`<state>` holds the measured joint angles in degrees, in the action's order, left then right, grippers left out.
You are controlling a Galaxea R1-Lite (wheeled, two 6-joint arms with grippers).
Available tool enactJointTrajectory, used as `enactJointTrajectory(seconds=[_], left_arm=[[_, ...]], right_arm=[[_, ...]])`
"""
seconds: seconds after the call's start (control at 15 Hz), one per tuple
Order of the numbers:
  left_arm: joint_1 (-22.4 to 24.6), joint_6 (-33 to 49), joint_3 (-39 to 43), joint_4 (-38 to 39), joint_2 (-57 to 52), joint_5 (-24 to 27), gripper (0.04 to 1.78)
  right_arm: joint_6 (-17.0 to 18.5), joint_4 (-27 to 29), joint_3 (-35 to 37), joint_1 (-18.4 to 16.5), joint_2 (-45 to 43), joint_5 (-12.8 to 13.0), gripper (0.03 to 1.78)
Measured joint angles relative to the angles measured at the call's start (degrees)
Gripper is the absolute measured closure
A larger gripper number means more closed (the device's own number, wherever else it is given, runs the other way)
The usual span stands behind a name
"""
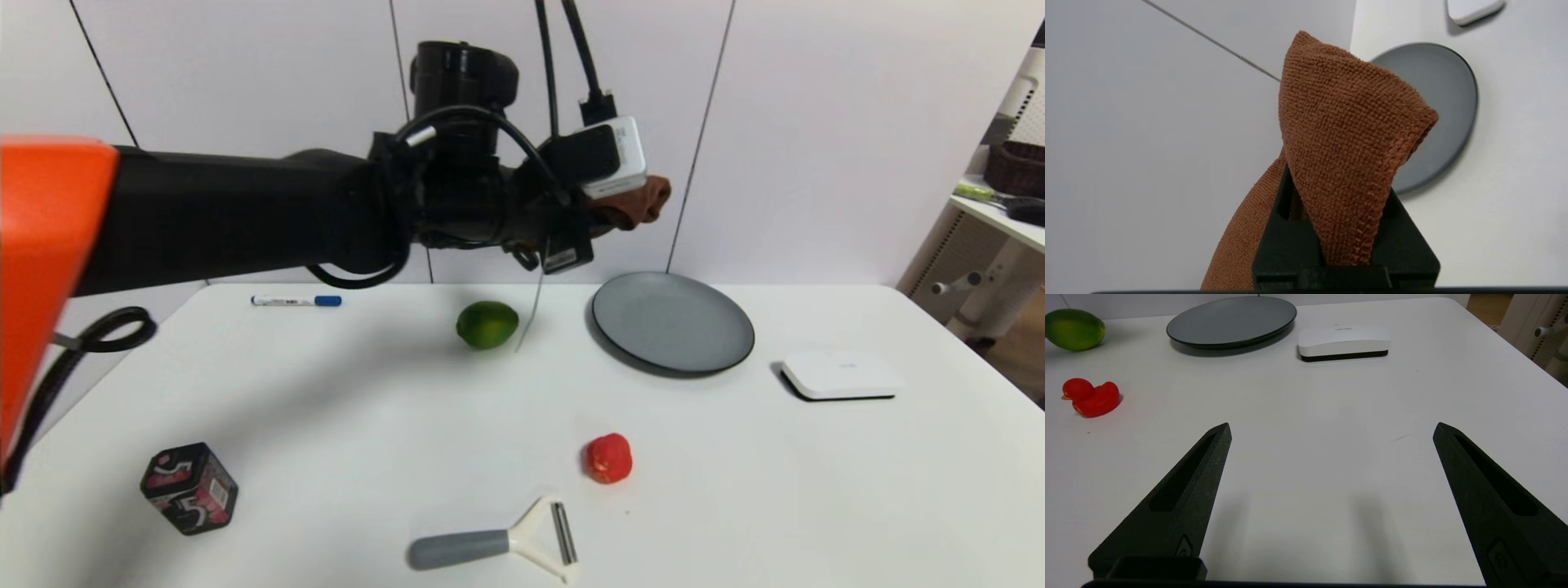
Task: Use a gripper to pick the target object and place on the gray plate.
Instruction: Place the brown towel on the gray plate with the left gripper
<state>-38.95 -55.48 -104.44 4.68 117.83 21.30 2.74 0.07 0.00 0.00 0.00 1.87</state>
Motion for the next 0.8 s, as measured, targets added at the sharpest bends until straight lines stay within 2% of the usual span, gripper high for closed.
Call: enactJointTrajectory(seconds=[0.33,0.6,0.8], left_arm=[[-4.85,2.6,-8.24,11.35,14.31,-0.74,1.56],[-8.07,7.25,-9.23,26.71,22.85,-4.74,1.56],[-9.2,8.79,-9.29,34.23,27.1,-6.47,1.56]], right_arm=[[0.0,0.02,0.0,0.0,0.0,-0.02,0.1],[0.0,0.0,0.0,0.0,0.0,0.0,0.1],[0.01,0.02,0.0,0.0,0.0,-0.05,0.1]])
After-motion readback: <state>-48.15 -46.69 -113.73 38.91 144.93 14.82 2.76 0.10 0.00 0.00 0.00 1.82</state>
